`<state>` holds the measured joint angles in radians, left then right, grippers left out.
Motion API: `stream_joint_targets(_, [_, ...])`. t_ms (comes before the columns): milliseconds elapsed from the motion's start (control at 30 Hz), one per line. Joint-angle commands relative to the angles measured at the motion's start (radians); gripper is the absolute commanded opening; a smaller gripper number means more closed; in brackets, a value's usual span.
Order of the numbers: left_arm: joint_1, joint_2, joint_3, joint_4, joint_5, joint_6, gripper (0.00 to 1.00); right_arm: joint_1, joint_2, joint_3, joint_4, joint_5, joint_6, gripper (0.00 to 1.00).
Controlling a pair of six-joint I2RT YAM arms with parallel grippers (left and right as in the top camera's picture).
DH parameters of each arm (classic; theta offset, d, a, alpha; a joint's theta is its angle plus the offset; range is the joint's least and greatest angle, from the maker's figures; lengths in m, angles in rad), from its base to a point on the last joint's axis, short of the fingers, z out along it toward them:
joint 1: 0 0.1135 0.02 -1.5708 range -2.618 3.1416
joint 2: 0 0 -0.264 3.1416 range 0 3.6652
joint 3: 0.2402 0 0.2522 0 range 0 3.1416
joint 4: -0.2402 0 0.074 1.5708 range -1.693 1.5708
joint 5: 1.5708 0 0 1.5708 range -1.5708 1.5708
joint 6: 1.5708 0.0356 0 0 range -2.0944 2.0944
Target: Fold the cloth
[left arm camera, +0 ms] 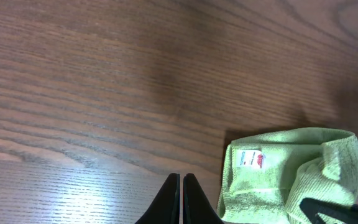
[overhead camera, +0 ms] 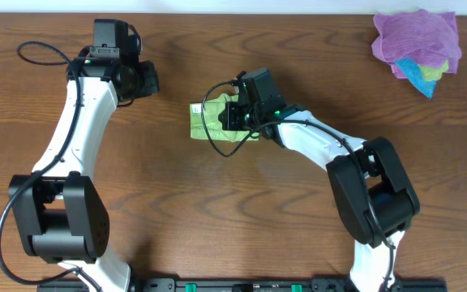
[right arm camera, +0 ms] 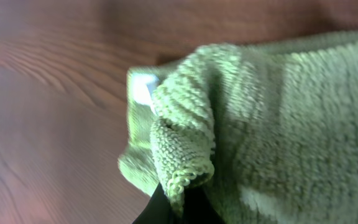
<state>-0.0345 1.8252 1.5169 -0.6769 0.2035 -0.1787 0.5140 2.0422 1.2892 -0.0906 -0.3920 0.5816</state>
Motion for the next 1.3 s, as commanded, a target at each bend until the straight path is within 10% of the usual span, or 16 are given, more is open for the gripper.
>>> stream_joint_targets(0, [0.001,0.004,0.005,-0.005,0.008,0.022,0.06,0.018,0.01,0.007,0.033,-0.007,0.044,0.02])
stream_joint_targets(1000, [0.001,0.005,0.004,-0.007,0.008,0.026,0.06,0.057,0.073,0.007,0.158,0.034,0.128,0.03])
stream_joint_targets(1100, [0.001,0.005,0.004,-0.007,0.007,0.026,0.06,0.057,0.073,0.007,0.158,0.03,0.128,0.64])
stream_joint_targets(1267, [0.001,0.005,0.004,-0.007,0.003,0.026,0.06,0.047,0.073,0.007,0.159,-0.043,0.128,0.87])
